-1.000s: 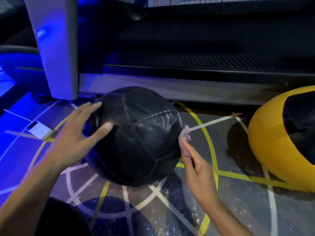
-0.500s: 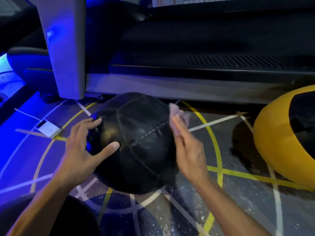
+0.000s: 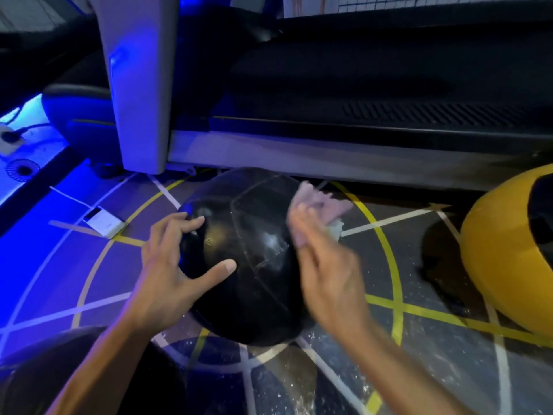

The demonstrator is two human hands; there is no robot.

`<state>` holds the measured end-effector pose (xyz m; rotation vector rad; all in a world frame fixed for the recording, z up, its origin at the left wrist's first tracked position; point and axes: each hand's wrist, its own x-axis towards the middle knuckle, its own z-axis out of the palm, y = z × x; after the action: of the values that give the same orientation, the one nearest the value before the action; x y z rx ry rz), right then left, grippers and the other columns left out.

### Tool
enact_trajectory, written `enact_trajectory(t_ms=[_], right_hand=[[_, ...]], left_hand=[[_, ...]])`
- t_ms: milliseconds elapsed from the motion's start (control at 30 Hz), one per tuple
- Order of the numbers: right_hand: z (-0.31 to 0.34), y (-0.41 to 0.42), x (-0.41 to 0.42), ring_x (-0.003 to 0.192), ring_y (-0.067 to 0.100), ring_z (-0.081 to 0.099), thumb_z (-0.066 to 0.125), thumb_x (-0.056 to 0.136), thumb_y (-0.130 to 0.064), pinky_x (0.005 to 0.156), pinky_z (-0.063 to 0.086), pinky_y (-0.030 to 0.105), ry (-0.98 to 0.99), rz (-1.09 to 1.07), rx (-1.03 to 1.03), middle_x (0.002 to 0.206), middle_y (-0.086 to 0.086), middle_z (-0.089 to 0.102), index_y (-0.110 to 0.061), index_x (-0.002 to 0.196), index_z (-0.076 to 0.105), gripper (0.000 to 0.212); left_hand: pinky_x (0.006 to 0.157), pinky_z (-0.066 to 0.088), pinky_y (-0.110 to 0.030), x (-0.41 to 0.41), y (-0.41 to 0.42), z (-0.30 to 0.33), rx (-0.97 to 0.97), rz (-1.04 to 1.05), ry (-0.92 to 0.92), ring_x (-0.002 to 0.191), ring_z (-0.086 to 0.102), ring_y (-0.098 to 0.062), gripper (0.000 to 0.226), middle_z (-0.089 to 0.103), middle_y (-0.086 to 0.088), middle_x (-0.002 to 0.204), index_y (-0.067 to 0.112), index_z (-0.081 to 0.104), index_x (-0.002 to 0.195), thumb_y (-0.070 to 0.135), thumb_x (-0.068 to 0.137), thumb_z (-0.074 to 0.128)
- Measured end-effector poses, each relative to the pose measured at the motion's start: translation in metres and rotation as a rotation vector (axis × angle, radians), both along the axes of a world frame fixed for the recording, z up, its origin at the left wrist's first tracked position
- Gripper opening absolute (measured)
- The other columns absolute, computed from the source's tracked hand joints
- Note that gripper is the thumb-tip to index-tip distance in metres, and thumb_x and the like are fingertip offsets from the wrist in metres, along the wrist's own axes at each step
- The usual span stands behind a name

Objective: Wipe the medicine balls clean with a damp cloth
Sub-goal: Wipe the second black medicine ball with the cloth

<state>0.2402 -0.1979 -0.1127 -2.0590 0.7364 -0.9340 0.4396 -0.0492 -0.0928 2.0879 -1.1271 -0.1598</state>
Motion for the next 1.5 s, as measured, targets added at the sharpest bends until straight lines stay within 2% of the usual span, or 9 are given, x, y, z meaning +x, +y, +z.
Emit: enact_trajectory(t_ms=[133,333,533,700,867,1033,1167,1333,1500], right_hand=[[-0.006,0.015,-0.014,0.137,0.022,0.053,0.060,0.094,0.008,0.116,0.041,0.042,0.068,0.338,-0.423,0.144,0.010,0.060,-0.001,0.141,0.058,0.048],[0.006,-0.007,-0.001,0.132,0.022,0.056,0.050,0.104,-0.003,0.109,0.031,0.009,0.058,-0.018,-0.084,0.146,0.008,0.058,-0.008,0.142,0.058,0.039],[-0.006,0.040,-0.017,0.133,0.021,0.056,0.045,0.087,-0.012,0.113,0.044,0.042,0.265,0.478,-0.649,0.142,0.002,0.062,-0.014,0.146,0.052,0.060],[0.025,-0.020,0.015,0.144,0.025,0.044,0.047,0.102,-0.005,0.115,0.040,0.049,0.147,-0.026,-0.172,0.149,0.014,0.054,-0.014,0.140,0.059,0.041],[0.021,0.021,0.019,0.132,0.024,0.057,0.044,0.095,-0.009,0.117,0.040,0.043,0.180,0.546,-0.666,0.142,0.007,0.062,-0.010,0.135,0.065,0.045],[0.048,-0.021,0.041,0.116,0.033,0.060,0.053,0.099,-0.004,0.092,0.053,0.053,0.174,0.097,-0.314,0.126,0.012,0.064,-0.009,0.115,0.065,0.021],[0.038,0.029,0.031,0.130,0.024,0.058,0.047,0.094,-0.006,0.112,0.043,0.038,0.204,0.484,-0.616,0.139,0.008,0.064,-0.010,0.124,0.069,0.037],[0.032,-0.048,0.019,0.110,0.030,0.068,0.050,0.105,-0.018,0.086,0.051,0.035,0.234,0.008,-0.099,0.115,0.006,0.074,-0.028,0.134,0.064,0.034],[0.018,0.012,-0.004,0.147,0.004,0.038,0.052,0.095,-0.003,0.122,0.025,0.020,0.092,0.118,-0.088,0.155,-0.002,0.049,-0.018,0.147,0.056,0.054]], left_hand=[[0.117,0.031,-0.050,-0.003,0.014,-0.006,-0.025,0.011,-0.040,0.134,0.034,0.006,0.081,0.040,0.010,0.141,0.038,0.050,0.131,0.077,0.063,0.071],[0.116,0.029,-0.045,-0.011,0.013,-0.005,-0.045,0.025,-0.046,0.134,0.030,0.009,0.080,0.039,0.010,0.141,0.040,0.050,0.129,0.077,0.062,0.071],[0.109,0.022,-0.018,-0.012,0.013,-0.006,0.004,0.000,-0.041,0.135,0.039,-0.018,0.077,0.039,0.007,0.146,0.045,0.048,0.132,0.069,0.063,0.071],[0.109,0.016,-0.014,-0.022,0.014,-0.002,-0.001,0.039,0.019,0.135,0.035,-0.010,0.045,0.037,0.026,0.139,0.058,0.052,0.121,0.072,0.079,0.058],[0.111,0.020,-0.025,-0.026,0.021,-0.008,-0.001,0.059,0.049,0.131,0.034,-0.012,0.025,0.034,0.039,0.139,0.061,0.055,0.111,0.060,0.090,0.042],[0.111,0.017,-0.019,-0.035,0.022,-0.008,-0.046,0.061,0.061,0.132,0.034,-0.014,0.030,0.036,0.039,0.137,0.067,0.055,0.116,0.052,0.092,0.046],[0.112,0.025,-0.034,-0.033,0.027,-0.008,-0.037,0.069,0.035,0.131,0.037,-0.016,0.022,0.038,0.033,0.137,0.055,0.059,0.110,0.052,0.090,0.048],[0.107,0.024,-0.019,-0.033,0.035,-0.008,-0.073,0.106,0.092,0.129,0.039,-0.011,0.022,0.040,0.038,0.130,0.051,0.065,0.103,0.036,0.089,0.059],[0.106,0.031,-0.026,-0.026,0.028,0.016,-0.084,0.131,0.070,0.123,0.045,-0.016,0.015,0.048,0.028,0.115,0.047,0.062,0.095,0.043,0.081,0.065]])
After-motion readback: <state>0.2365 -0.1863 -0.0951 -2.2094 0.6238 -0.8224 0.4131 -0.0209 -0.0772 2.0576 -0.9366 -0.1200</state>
